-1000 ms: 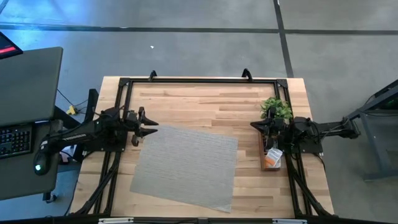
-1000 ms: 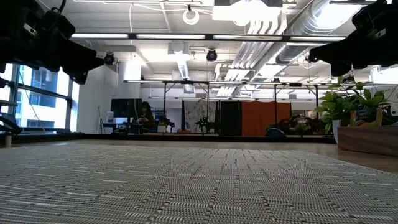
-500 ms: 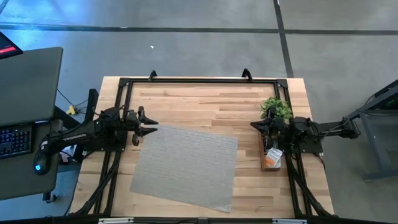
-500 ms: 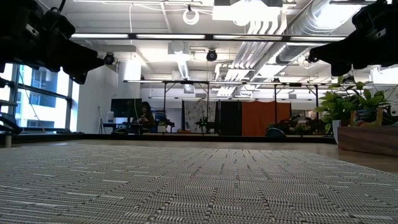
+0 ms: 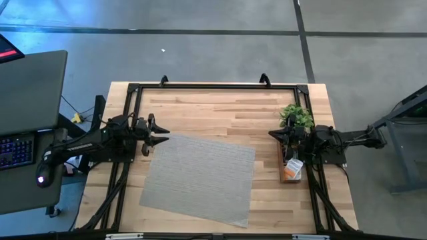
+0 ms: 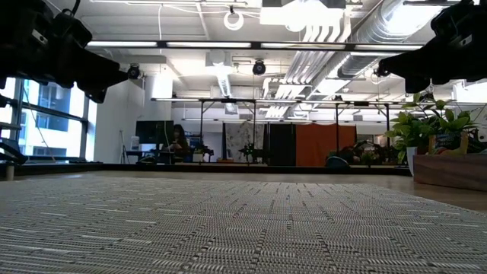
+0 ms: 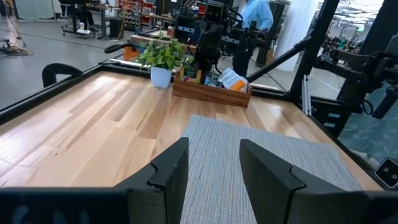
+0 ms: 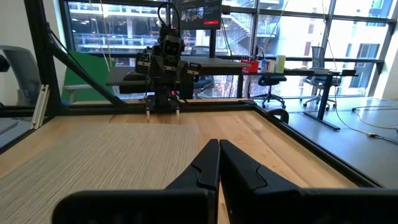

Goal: Pick & Place Tea
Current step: Return to Home Position

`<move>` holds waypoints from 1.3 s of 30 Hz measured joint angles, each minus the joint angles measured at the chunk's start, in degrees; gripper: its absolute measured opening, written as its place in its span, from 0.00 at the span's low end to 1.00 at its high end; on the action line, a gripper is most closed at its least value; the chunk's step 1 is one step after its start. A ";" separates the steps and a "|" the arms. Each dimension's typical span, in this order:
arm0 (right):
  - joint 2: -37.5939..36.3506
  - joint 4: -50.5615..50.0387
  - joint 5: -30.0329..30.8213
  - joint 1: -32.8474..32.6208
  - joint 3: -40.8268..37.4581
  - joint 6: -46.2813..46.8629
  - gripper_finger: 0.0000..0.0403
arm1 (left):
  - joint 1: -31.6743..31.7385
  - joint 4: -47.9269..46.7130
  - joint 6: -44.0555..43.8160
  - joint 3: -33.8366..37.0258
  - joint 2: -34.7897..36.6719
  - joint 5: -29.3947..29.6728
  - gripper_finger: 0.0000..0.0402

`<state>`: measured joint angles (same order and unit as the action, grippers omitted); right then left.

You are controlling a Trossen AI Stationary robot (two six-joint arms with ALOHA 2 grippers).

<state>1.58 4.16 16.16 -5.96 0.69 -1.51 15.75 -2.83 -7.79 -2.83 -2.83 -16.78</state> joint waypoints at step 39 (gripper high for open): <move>0.00 -0.01 -0.01 -0.02 0.00 0.01 0.02 | 0.00 -0.10 0.00 0.07 0.00 -0.07 0.35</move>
<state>1.58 4.14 16.14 -5.98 0.69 -1.50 15.75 -2.93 -7.79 -2.76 -2.83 -16.84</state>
